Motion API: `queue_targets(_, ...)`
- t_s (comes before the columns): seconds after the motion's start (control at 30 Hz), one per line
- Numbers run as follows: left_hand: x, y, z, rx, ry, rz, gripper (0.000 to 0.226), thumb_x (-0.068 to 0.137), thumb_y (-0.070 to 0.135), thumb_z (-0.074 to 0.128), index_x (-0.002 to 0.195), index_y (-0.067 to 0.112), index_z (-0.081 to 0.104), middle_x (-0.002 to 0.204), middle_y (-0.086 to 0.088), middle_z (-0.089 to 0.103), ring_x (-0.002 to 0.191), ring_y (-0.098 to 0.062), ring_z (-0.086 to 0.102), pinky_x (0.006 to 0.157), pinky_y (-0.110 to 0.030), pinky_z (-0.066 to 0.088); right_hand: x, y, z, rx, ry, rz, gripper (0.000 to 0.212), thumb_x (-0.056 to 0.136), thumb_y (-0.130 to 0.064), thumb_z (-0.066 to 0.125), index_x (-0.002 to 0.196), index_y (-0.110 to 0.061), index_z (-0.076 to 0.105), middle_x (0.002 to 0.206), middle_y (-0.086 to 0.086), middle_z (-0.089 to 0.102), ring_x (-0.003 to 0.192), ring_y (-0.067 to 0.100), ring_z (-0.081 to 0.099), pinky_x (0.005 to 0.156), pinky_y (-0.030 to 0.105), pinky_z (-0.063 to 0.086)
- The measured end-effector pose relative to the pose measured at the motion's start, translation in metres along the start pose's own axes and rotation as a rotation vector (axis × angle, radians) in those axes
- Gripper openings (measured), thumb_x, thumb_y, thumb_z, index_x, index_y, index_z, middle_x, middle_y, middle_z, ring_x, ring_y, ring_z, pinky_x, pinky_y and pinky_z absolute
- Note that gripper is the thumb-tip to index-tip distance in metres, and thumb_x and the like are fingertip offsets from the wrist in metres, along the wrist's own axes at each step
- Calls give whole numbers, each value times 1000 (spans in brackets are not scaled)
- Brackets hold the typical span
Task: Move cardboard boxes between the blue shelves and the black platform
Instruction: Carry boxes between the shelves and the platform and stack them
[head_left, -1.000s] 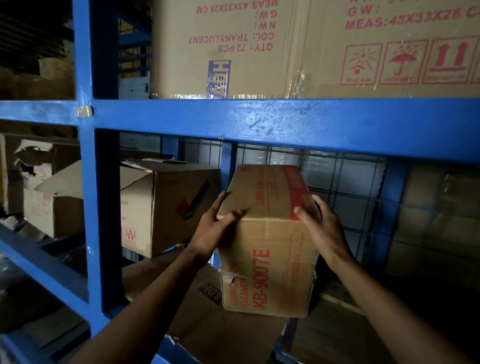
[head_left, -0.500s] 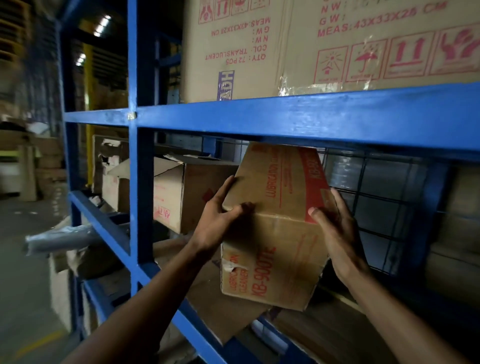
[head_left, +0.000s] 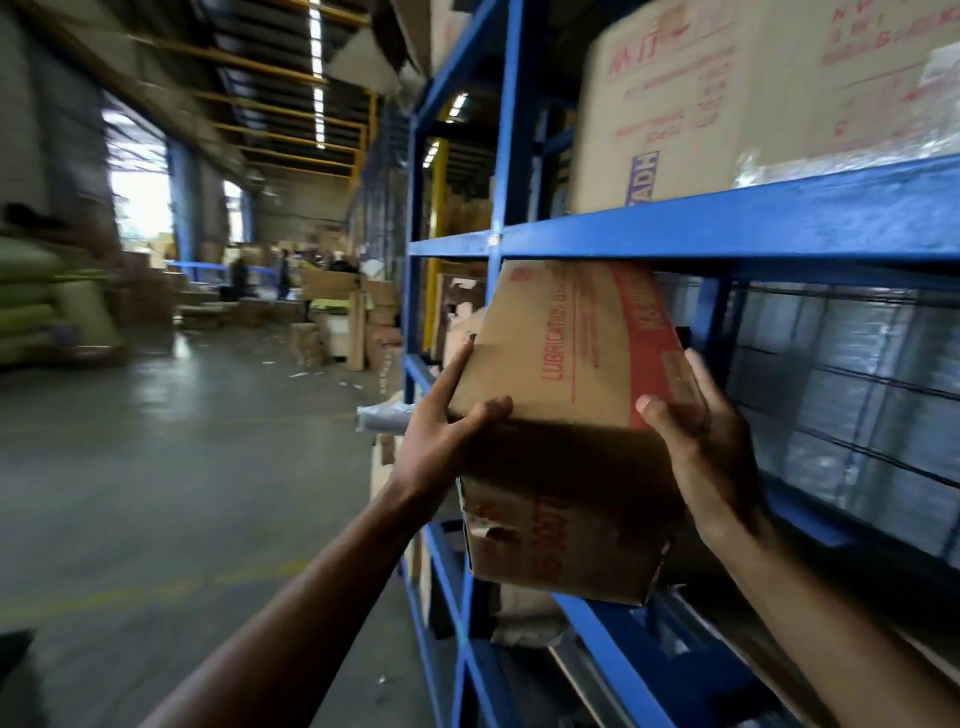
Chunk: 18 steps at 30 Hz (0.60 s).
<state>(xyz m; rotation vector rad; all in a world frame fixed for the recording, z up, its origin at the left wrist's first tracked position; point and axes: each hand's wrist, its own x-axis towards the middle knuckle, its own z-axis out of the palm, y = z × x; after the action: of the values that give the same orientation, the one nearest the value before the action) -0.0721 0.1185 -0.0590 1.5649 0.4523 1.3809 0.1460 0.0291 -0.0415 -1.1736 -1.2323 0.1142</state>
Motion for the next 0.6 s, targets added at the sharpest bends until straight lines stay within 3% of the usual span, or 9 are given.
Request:
queue_targets(0.1, -51, 25, -35, 68, 81, -5, 97, 64, 46, 78, 151, 31, 36, 133, 6, 57, 114, -12, 63, 93, -31, 54, -32, -14, 33, 111, -100, 11, 85, 79, -38, 64, 154, -24, 26, 133, -11, 55, 110, -10, 56, 83, 1, 43)
queue_targets(0.17, -89, 43, -55, 113, 159, -12, 98, 65, 43, 78, 152, 28, 35, 128, 8, 60, 112, -10, 65, 89, -27, 55, -59, -29, 53, 182, -150, 12, 82, 76, -37, 61, 151, -21, 32, 124, -15, 60, 103, -14, 58, 83, 4, 46)
queue_targets(0.23, -133, 62, -73, 162, 237, -28, 97, 67, 39, 79, 152, 28, 34, 126, 7, 61, 111, -11, 65, 90, -28, 55, -90, -42, 71, 238, -225, 11, 73, 77, -37, 61, 145, -23, 41, 117, -15, 65, 102, -7, 63, 90, 20, 52)
queue_targets(0.3, -184, 82, -88, 210, 306, -52, 96, 68, 40, 78, 152, 29, 34, 128, 1, 60, 111, -14, 66, 92, -31, 55, -128, -56, 86, 294, -305, 27, 70, 78, -38, 61, 143, -19, 45, 121, -3, 67, 107, 11, 66, 93, 35, 54)
queue_targets(0.43, -294, 131, -103, 305, 496, -69, 84, 76, 30, 74, 151, 28, 36, 124, -1, 66, 107, -11, 68, 87, -25, 55, -213, -96, 103, 443, -413, 73, 70, 80, -31, 58, 146, -14, 42, 128, 1, 64, 113, 11, 63, 87, 17, 51)
queue_targets(0.57, -407, 176, -104, 380, 690, -81, 81, 75, 32, 80, 147, 34, 43, 125, 0, 68, 116, -20, 65, 104, -45, 48, -298, -138, 107, 535, -581, 108, 77, 76, -46, 59, 147, -21, 41, 136, -3, 59, 121, 9, 59, 100, 33, 49)
queue_targets(0.6, -432, 187, -103, 410, 729, -88, 81, 74, 33, 79, 147, 34, 43, 126, 1, 67, 117, -20, 64, 105, -47, 46, -318, -148, 107, 555, -615, 112, 80, 74, -49, 58, 147, -22, 40, 137, -5, 58, 121, 7, 58, 100, 32, 49)
